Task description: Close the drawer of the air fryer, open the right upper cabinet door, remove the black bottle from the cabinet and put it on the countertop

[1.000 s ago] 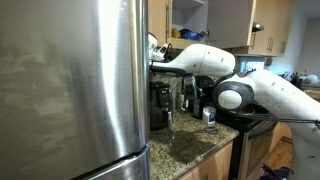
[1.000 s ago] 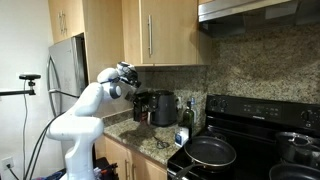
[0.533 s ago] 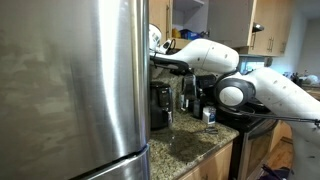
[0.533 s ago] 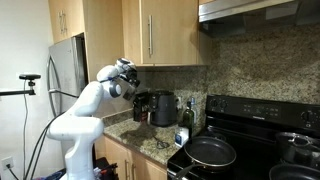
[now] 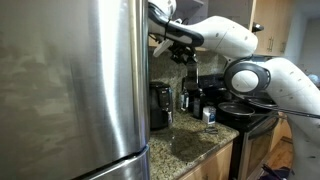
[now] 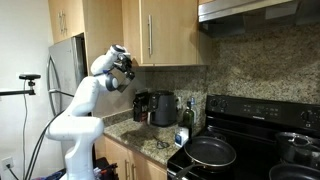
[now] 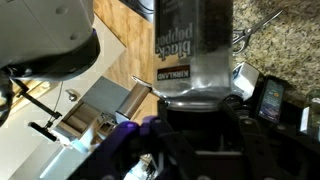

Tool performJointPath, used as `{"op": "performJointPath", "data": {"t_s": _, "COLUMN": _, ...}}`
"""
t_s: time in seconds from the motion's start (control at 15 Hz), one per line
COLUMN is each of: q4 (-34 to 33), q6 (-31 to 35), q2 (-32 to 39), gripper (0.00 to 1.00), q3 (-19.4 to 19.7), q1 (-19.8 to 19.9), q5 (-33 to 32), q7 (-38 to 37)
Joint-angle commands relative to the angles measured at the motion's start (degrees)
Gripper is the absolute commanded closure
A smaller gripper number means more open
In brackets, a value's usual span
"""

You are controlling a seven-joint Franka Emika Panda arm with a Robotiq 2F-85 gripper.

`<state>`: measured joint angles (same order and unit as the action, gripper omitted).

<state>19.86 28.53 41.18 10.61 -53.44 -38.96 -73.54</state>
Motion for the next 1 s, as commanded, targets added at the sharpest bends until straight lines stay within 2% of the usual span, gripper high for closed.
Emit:
{"op": "performJointPath", "data": {"t_s": 0.0, "q4": 0.00, "q6": 1.29, "q2": -6.39, "gripper": 0.73, "q3": -2.08, "q1": 1.32, "q5": 7.07, "q7": -0.39}}
{"op": "performJointPath", "data": {"t_s": 0.33, "q4": 0.18, "q6": 12.27, "q2": -7.58, "gripper": 0.73, "q3": -5.82, "q1": 6.98, "q5": 22.00, "q7": -4.12}}
{"op": "performJointPath", "data": {"t_s": 0.53, "q4": 0.69, "q6": 19.10, "q2": -6.90, "gripper": 0.73, "q3": -8.46, "q1": 10.01, "q5": 27.83, "q7": -2.39}}
{"op": "performJointPath", "data": {"t_s": 0.6, "q4": 0.79, "q6": 16.46, "q2": -6.71, "gripper": 0.73, "q3": -9.07, "q1": 11.07, "q5": 29.74, "q7": -3.39}}
{"op": "performJointPath", "data": {"t_s": 0.67, "q4": 0.86, "q6": 16.96, "q2": -6.82, "gripper": 0.48, "q3": -7.40, "q1": 9.01, "q5": 26.36, "q7": -3.43}}
{"op": "performJointPath", "data": {"t_s": 0.87, "q4": 1.00, "q6": 16.95, "q2": -6.35, "gripper": 0.48, "q3": -8.32, "q1": 10.38, "q5": 28.12, "q7": -3.46}}
{"op": "performJointPath", "data": {"t_s": 0.93, "q4": 1.02, "q6": 16.96, "q2": -6.35, "gripper": 0.73, "q3": -8.41, "q1": 10.41, "q5": 28.15, "q7": -3.45}}
